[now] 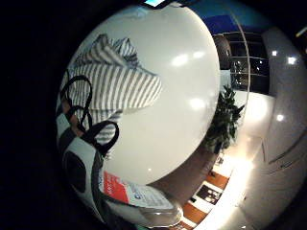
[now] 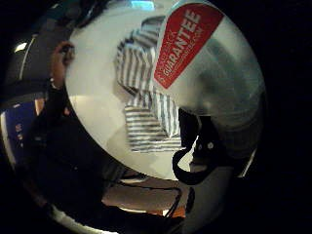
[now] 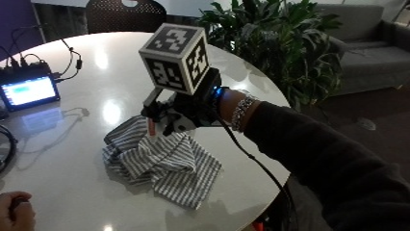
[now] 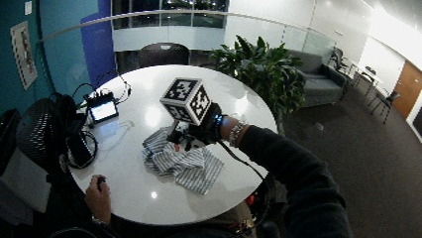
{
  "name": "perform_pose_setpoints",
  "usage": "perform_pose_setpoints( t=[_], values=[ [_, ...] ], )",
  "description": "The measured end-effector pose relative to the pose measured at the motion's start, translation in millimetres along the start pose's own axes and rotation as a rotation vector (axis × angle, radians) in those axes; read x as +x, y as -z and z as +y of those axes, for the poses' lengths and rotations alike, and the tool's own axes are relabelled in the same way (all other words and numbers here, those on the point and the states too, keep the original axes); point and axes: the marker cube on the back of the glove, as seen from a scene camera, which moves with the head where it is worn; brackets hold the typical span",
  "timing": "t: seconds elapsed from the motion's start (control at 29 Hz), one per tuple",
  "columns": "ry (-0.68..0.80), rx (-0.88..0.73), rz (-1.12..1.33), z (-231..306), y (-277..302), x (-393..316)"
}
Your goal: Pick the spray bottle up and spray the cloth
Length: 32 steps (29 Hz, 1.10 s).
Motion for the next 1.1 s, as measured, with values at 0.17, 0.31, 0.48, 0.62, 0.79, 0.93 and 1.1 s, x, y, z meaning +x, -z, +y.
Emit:
perform_pose_setpoints(
  t=[0.17, 0.31, 0.48, 0.62, 0.79, 0.93, 1.1],
  values=[
    [-0.029, 0.201, -0.255, -4, 29, 2],
    [-0.029, 0.337, -0.474, -11, 45, 1],
    [-0.049, 0.49, -0.772, -22, 48, -8],
    [-0.112, 0.676, -1.001, -33, 42, -16],
    [-0.251, 1.01, -1.072, -54, 17, -6],
    [-0.364, 1.161, -1.005, -59, -6, 1],
    [-0.482, 1.209, -0.893, -55, -17, 5]
  ],
)
